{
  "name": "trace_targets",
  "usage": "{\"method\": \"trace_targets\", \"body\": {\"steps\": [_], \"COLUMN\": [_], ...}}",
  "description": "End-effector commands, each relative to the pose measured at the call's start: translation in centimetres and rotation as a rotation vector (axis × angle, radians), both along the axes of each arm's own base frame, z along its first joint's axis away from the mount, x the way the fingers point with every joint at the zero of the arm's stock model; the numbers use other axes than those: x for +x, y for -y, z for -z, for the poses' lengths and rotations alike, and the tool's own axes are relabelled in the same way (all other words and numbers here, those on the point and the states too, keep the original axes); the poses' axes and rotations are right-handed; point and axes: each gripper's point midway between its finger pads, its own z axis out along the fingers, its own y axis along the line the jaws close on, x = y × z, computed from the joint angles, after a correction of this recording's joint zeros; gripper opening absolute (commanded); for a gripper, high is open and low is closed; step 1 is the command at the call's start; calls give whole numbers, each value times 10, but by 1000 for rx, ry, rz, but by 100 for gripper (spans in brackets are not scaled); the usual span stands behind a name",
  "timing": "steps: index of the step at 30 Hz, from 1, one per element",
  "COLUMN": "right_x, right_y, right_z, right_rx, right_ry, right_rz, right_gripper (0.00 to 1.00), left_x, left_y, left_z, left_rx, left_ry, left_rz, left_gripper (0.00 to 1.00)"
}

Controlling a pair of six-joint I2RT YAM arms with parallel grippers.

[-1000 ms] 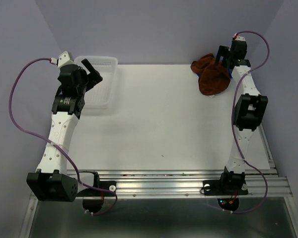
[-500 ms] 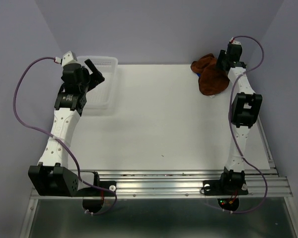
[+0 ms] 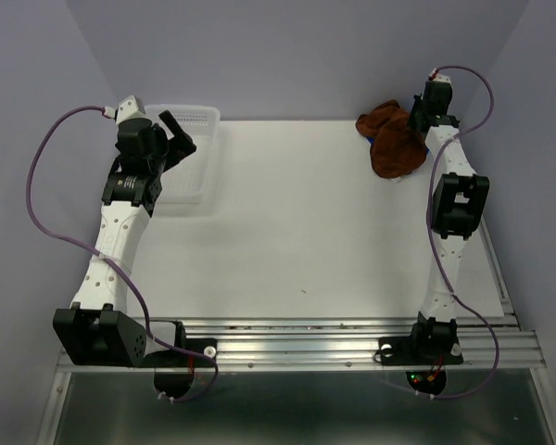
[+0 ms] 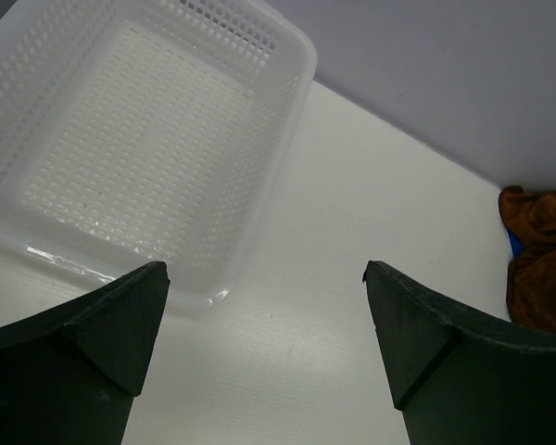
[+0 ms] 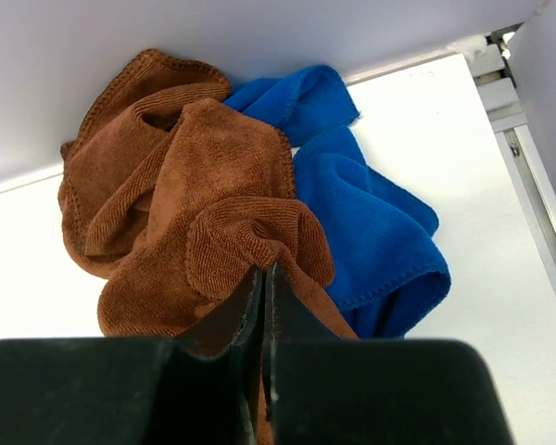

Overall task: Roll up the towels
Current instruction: Grab a towel with the right arm, then move the towel to the center of the board

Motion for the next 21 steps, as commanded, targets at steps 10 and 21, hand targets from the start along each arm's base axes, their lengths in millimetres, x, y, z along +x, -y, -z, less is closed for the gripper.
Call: {"method": "trace_targets", "body": {"steps": [10, 21], "right_x": [-37, -133], "right_y": [-55, -165], "right_z": [-153, -289], "right_rx": [70, 204], "right_ry": [250, 455], "right_rz": [-281, -646], "right_gripper": [1, 1], "left_x": [-7, -24], "left_y": [7, 14], "left_z": [-24, -40], "left_rx": [-18, -67], "left_ry": [79, 122], "left_rz": [38, 64], "left_gripper": [99, 99]}}
